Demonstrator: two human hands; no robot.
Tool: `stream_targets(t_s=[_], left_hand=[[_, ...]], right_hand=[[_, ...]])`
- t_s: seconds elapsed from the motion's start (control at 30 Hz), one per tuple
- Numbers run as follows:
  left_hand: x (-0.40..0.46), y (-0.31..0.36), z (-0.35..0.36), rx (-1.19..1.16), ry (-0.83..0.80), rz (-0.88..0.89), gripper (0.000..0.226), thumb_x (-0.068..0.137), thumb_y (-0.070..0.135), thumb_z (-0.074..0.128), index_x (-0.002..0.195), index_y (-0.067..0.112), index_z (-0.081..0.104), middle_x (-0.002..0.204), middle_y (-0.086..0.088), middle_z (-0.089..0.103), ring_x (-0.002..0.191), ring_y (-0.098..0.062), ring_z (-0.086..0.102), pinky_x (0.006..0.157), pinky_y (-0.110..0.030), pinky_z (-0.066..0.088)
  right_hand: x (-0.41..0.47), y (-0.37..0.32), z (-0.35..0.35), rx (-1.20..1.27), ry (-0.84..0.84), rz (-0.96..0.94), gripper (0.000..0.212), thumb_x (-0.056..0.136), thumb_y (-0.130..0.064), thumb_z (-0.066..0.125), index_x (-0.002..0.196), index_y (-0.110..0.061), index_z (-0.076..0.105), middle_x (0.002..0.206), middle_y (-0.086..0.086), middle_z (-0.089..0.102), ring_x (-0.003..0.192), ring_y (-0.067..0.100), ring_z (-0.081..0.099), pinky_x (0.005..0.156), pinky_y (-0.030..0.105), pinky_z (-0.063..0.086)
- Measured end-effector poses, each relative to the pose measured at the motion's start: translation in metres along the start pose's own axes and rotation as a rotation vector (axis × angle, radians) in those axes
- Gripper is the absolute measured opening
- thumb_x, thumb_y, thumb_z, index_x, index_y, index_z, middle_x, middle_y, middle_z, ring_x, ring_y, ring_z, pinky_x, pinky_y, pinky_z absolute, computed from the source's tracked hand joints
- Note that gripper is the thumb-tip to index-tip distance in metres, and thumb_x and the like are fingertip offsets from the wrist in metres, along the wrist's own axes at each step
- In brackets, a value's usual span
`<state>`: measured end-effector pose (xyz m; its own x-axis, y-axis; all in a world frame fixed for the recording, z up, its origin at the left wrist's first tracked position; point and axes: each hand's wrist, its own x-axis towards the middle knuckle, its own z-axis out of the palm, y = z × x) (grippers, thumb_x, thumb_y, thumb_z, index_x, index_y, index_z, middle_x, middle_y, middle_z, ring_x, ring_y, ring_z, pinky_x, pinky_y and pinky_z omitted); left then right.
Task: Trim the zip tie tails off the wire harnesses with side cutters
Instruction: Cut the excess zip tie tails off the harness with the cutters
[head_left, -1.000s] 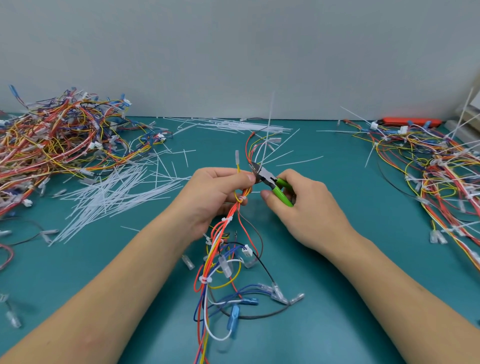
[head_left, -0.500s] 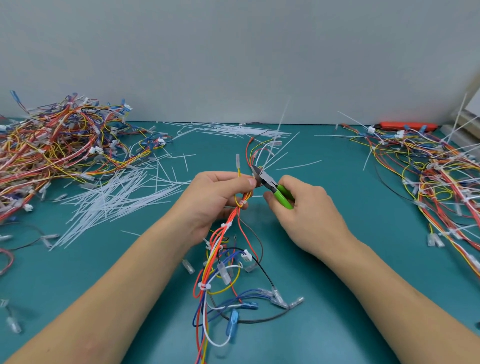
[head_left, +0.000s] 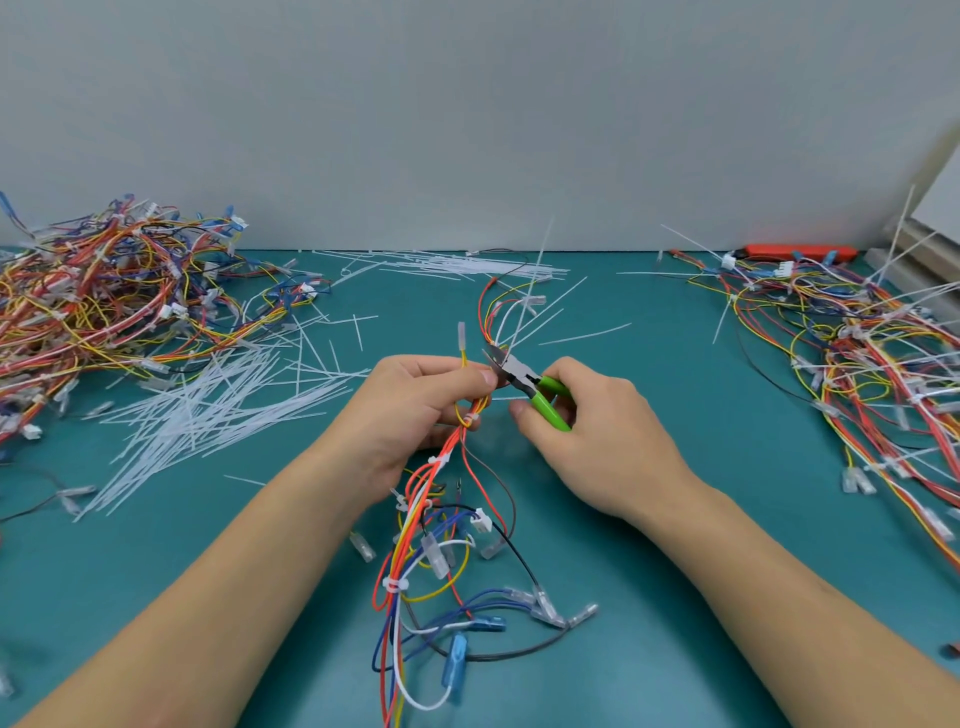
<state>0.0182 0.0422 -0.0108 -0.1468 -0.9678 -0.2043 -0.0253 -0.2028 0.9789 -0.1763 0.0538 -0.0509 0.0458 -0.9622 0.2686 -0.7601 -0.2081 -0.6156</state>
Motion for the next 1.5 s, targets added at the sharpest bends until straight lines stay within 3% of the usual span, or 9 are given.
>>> stream_targets(t_s=[0.13, 0.27, 0.43, 0.77, 1.03, 1.3, 1.5], left_hand=[[-0.0003, 0.0004, 0.0021, 0.0, -0.033, 0.004, 0.01, 0.087, 0.018, 0.075, 0.084, 0.022, 0.084, 0.078, -0.002, 0.07, 0.055, -0.011, 0.057, 0.056, -0.019, 0.049], [-0.0005, 0.0006, 0.0025, -0.014, -0.043, 0.011, 0.01, 0.088, 0.018, 0.075, 0.086, 0.022, 0.085, 0.078, -0.001, 0.07, 0.054, -0.008, 0.055, 0.068, -0.025, 0.051], [-0.0016, 0.0005, 0.0025, -0.011, -0.036, 0.005, 0.009, 0.088, 0.017, 0.075, 0.088, 0.019, 0.084, 0.08, -0.004, 0.069, 0.055, -0.009, 0.056, 0.072, -0.027, 0.053], [0.0013, -0.0018, 0.0012, -0.01, 0.002, -0.01, 0.008, 0.087, 0.014, 0.076, 0.088, 0.012, 0.083, 0.073, -0.003, 0.069, 0.054, -0.009, 0.06, 0.081, -0.034, 0.052], [0.0015, -0.0024, 0.0021, -0.016, 0.026, -0.019, 0.009, 0.086, 0.012, 0.077, 0.081, 0.013, 0.083, 0.069, -0.003, 0.068, 0.054, -0.01, 0.062, 0.096, -0.045, 0.054], [0.0037, -0.0048, 0.0016, -0.005, -0.015, 0.004, 0.007, 0.087, 0.016, 0.077, 0.088, 0.015, 0.084, 0.072, -0.002, 0.068, 0.054, -0.009, 0.059, 0.081, -0.032, 0.055], [0.006, -0.0073, -0.0001, -0.017, -0.018, 0.004, 0.009, 0.086, 0.016, 0.078, 0.092, 0.011, 0.083, 0.073, -0.004, 0.069, 0.056, -0.009, 0.061, 0.078, -0.029, 0.056]], right_hand=[[0.0038, 0.0015, -0.0049, -0.037, -0.011, -0.004, 0.032, 0.094, -0.051, 0.06, 0.076, -0.029, 0.044, 0.061, -0.002, 0.052, 0.064, 0.024, 0.052, 0.056, 0.036, 0.042], [0.0061, 0.0004, -0.0056, -0.068, -0.014, -0.001, 0.029, 0.096, -0.044, 0.057, 0.079, -0.023, 0.043, 0.061, 0.002, 0.051, 0.066, 0.031, 0.05, 0.055, 0.037, 0.042], [0.0018, 0.0025, -0.0048, -0.062, 0.008, -0.014, 0.03, 0.095, -0.048, 0.06, 0.076, -0.031, 0.044, 0.058, -0.003, 0.05, 0.06, 0.022, 0.049, 0.051, 0.033, 0.036], [-0.0009, 0.001, -0.0008, -0.022, 0.023, 0.002, 0.029, 0.089, -0.051, 0.064, 0.076, -0.031, 0.048, 0.062, -0.007, 0.056, 0.062, 0.016, 0.055, 0.06, 0.035, 0.049], [0.0001, 0.0023, -0.0019, -0.028, -0.002, -0.005, 0.031, 0.09, -0.053, 0.064, 0.076, -0.03, 0.048, 0.062, -0.008, 0.055, 0.062, 0.016, 0.054, 0.059, 0.034, 0.048], [0.0058, 0.0039, -0.0047, -0.057, 0.001, -0.056, 0.037, 0.096, -0.048, 0.064, 0.069, -0.038, 0.041, 0.055, -0.003, 0.045, 0.059, 0.023, 0.046, 0.052, 0.036, 0.038], [0.0041, 0.0052, -0.0041, -0.06, 0.013, -0.052, 0.036, 0.095, -0.049, 0.064, 0.071, -0.033, 0.042, 0.056, -0.003, 0.048, 0.06, 0.022, 0.048, 0.054, 0.036, 0.041]])
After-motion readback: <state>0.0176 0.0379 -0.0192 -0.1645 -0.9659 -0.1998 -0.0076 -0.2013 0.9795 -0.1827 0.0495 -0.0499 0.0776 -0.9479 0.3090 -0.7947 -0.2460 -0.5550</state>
